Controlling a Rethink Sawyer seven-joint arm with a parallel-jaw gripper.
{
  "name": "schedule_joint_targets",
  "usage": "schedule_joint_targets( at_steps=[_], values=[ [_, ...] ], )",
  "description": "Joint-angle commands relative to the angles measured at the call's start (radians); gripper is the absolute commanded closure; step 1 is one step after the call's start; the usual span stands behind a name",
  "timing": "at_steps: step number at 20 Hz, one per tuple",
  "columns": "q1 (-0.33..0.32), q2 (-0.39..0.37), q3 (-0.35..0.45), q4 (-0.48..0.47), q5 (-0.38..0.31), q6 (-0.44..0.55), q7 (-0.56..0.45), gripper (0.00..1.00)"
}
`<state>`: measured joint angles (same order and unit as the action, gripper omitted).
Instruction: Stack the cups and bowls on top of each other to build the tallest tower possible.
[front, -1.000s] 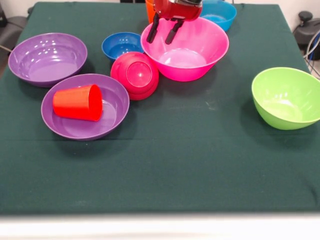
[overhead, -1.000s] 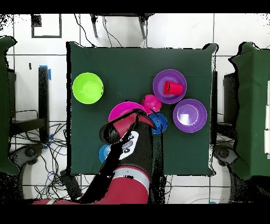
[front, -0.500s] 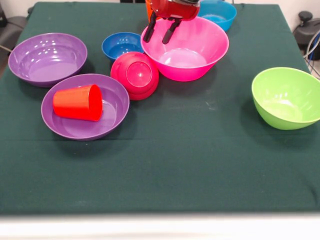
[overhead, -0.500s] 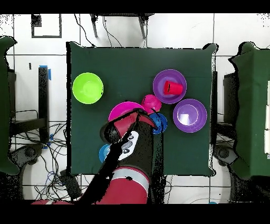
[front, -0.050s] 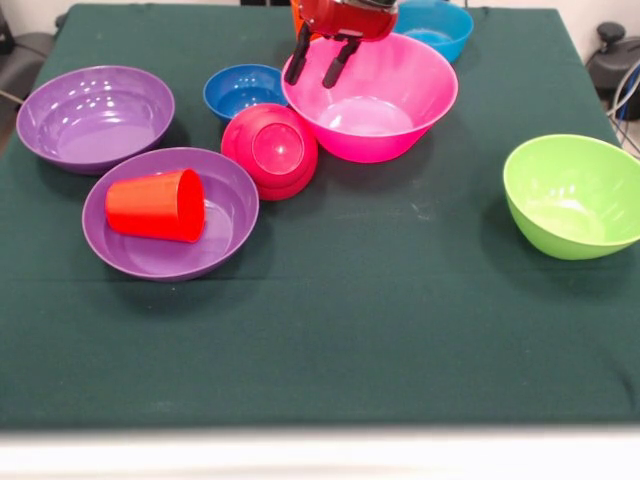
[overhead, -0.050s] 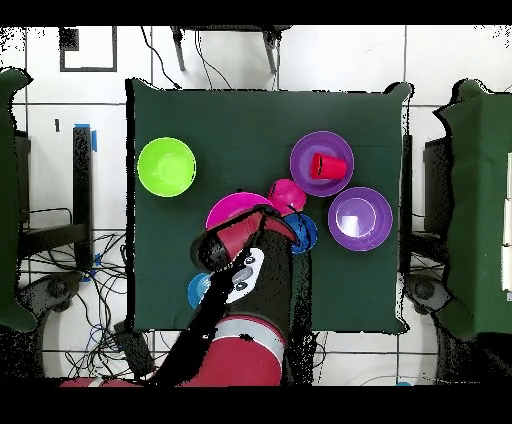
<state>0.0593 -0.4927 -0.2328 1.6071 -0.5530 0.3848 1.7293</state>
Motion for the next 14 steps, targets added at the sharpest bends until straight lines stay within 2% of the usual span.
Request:
schedule_joint_targets(
  at_steps=[1, 14],
  values=[
    [-0.016, 0.033, 0.089, -0.045, -0.033, -0.041, 0.038, 0.00],
    [-0.024, 0.026, 0.105, -0.036, -0.021, -0.032, 0.034, 0.00]
  ],
)
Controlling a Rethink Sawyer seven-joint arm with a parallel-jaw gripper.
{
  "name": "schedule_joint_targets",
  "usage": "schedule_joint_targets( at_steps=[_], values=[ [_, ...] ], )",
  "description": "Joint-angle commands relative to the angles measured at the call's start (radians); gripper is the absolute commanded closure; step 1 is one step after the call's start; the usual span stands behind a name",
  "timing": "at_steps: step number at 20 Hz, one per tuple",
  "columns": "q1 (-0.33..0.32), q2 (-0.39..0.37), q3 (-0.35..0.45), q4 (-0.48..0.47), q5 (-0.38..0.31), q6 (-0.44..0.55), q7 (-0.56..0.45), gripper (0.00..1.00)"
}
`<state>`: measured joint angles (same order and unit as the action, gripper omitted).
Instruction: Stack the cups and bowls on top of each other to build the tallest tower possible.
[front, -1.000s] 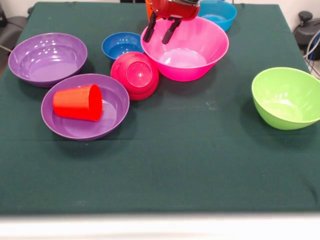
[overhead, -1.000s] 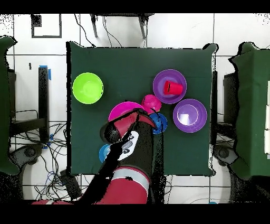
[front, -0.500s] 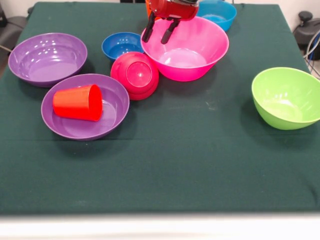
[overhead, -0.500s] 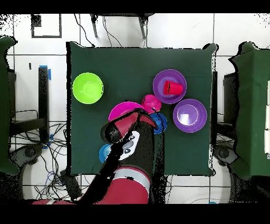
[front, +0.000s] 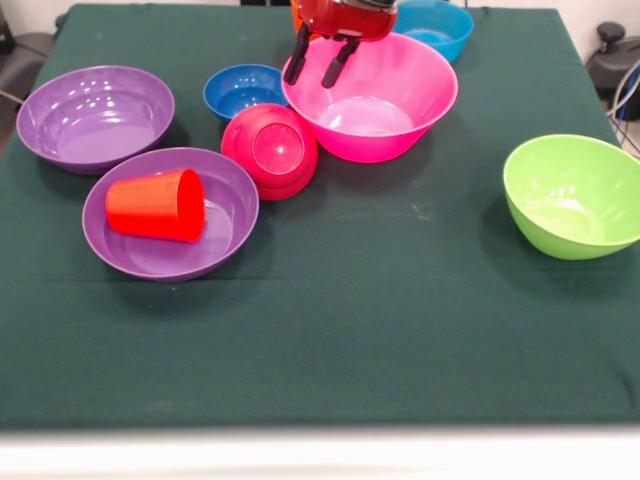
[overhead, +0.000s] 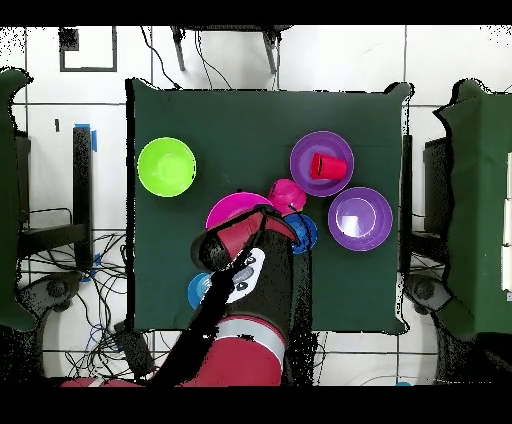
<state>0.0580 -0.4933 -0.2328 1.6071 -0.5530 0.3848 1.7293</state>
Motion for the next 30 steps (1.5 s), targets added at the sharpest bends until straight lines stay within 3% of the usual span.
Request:
schedule_joint_targets(
  at_steps=[1, 19, 24, 30],
  values=[
    [-0.023, 0.026, 0.105, -0.034, -0.021, -0.034, 0.035, 0.00],
    [-0.039, 0.018, 0.125, -0.022, -0.010, -0.030, 0.029, 0.00],
    [-0.172, -0.020, 0.303, 0.064, 0.069, 0.008, -0.043, 0.00],
    [-0.303, -0.020, 0.468, 0.137, 0.143, 0.009, -0.032, 0.00]
  ],
)
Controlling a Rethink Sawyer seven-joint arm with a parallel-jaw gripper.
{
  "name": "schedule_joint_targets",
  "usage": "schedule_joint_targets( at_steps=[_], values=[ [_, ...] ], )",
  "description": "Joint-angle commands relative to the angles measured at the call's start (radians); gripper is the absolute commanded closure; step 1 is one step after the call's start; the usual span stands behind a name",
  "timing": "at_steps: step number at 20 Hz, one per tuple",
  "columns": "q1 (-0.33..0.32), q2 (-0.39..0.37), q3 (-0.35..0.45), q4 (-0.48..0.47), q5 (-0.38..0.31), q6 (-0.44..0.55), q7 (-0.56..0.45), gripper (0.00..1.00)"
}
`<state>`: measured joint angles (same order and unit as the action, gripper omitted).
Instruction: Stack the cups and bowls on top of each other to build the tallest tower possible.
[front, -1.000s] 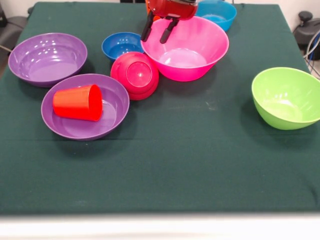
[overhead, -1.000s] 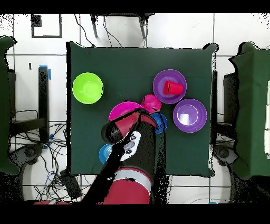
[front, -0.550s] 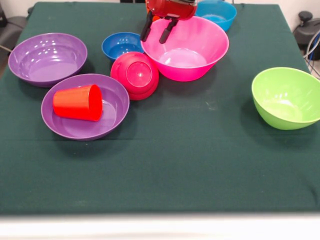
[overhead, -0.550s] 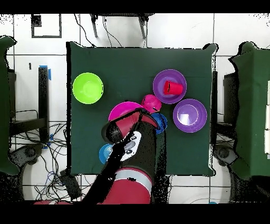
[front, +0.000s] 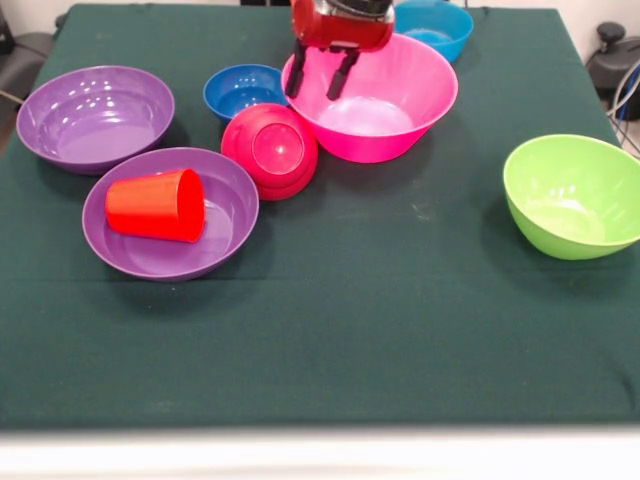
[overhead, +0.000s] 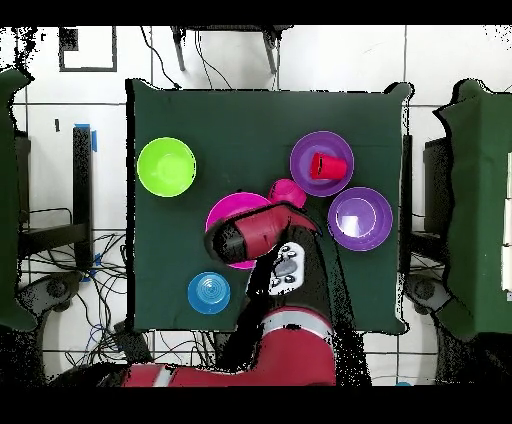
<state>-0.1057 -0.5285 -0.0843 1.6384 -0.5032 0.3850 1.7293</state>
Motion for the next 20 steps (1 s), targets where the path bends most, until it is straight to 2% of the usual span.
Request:
schedule_joint_targets(
  at_steps=[1, 3, 6, 15, 20],
  values=[
    [-0.155, 0.017, 0.338, 0.111, 0.097, 0.018, -0.038, 0.00],
    [-0.188, 0.027, 0.382, 0.128, 0.112, 0.025, -0.043, 0.00],
    [-0.222, 0.040, 0.419, 0.151, 0.135, -0.011, 0.003, 0.00],
    [-0.229, 0.040, 0.420, 0.144, 0.099, -0.025, 0.025, 0.00],
    [-0.233, 0.032, 0.427, 0.146, 0.109, 0.002, 0.032, 0.00]
  ],
)
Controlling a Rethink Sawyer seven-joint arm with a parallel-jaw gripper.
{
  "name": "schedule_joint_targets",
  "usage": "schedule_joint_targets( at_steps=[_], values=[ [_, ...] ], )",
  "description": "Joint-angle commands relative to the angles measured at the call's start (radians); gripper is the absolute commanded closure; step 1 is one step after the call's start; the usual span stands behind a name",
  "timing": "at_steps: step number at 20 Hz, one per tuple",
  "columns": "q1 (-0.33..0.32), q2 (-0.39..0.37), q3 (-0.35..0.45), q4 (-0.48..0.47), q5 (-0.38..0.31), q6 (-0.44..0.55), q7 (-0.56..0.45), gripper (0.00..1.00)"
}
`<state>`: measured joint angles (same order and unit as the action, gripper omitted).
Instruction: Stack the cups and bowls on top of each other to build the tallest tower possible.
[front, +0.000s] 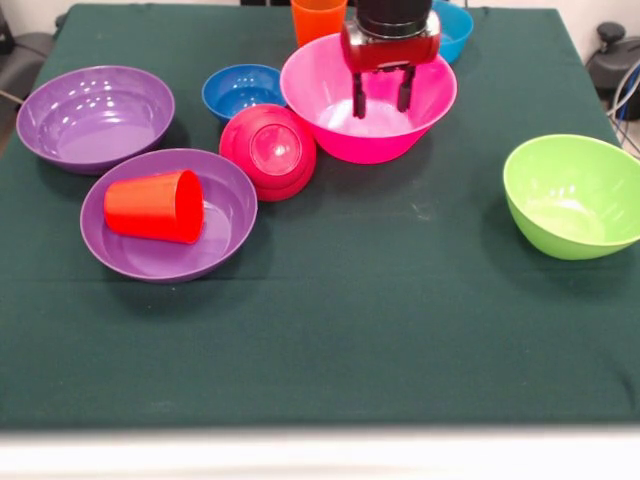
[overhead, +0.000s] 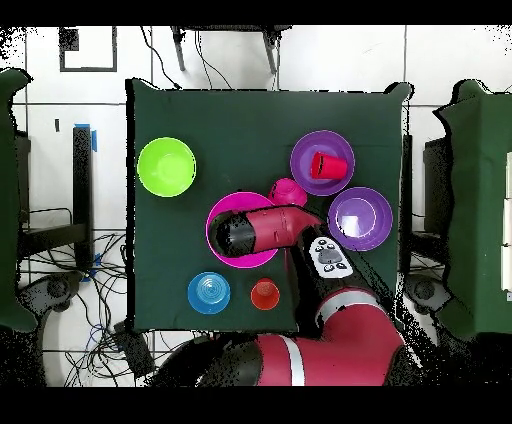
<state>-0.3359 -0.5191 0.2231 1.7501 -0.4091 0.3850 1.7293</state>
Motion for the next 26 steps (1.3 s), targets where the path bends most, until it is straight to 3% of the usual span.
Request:
schedule_joint_targets(
  at_steps=[1, 10, 15, 20, 23, 26],
  values=[
    [-0.006, 0.022, 0.123, 0.035, 0.022, 0.017, 0.032, 0.00],
    [-0.023, 0.031, 0.153, -0.012, 0.120, 0.169, 0.029, 0.00],
    [0.012, -0.017, 0.143, -0.106, 0.166, 0.402, -0.023, 0.00],
    [0.032, -0.019, 0.140, -0.188, 0.180, 0.546, -0.030, 0.00],
    [0.025, -0.021, 0.148, -0.182, 0.184, 0.544, -0.020, 0.00],
    [-0.001, -0.016, 0.176, -0.138, 0.201, 0.455, 0.000, 0.00]
  ],
)
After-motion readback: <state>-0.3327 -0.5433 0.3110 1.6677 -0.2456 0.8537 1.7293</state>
